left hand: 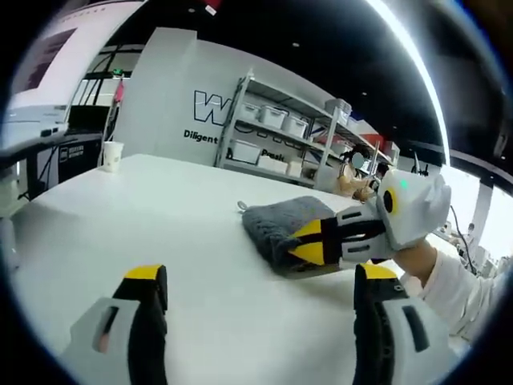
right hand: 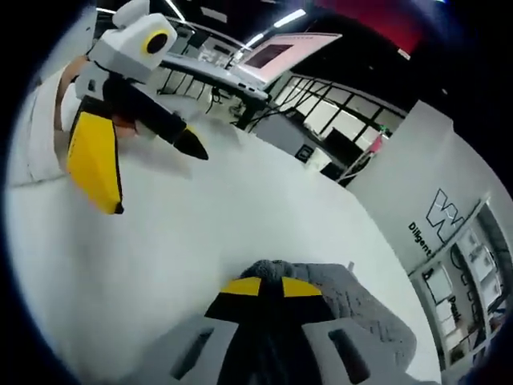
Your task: Open the folded towel by lifting each exposed corner and separating the folded layers until the towel lies flat within the target outline without major curled edges
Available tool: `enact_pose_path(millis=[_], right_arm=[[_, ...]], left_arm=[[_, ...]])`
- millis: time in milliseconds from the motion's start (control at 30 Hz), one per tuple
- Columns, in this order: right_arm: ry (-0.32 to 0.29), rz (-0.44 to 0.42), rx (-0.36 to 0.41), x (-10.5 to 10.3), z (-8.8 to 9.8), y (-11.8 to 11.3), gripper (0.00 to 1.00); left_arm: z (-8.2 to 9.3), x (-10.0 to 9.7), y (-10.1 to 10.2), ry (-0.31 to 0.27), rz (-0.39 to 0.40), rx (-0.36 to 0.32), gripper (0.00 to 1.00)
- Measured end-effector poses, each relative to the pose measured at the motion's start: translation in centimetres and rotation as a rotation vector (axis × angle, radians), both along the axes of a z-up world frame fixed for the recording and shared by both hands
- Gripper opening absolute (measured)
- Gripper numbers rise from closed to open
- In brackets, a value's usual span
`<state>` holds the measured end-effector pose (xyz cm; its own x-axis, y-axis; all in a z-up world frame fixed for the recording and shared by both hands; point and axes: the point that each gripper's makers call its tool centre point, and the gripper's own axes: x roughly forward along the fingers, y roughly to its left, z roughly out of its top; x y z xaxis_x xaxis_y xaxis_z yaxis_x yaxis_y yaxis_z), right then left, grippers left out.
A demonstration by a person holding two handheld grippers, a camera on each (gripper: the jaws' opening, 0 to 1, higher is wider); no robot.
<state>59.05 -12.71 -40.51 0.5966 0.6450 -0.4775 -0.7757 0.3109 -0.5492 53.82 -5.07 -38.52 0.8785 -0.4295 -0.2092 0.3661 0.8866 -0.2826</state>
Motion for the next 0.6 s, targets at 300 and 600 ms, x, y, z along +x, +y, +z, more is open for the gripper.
enact_pose_path(millis=[300, 600], right_arm=[[-0.008, -0.007, 0.032, 0.2, 1.2, -0.2, 0.0], [-0.031, -0.028, 0.084, 0.2, 3.1, -0.8, 0.0]], left_arm=[[0.0, 0.1, 0.0, 0.003, 0.0, 0.002, 0.96], [-0.2, 0.0, -0.1, 0.005, -0.004, 0.008, 0.96]])
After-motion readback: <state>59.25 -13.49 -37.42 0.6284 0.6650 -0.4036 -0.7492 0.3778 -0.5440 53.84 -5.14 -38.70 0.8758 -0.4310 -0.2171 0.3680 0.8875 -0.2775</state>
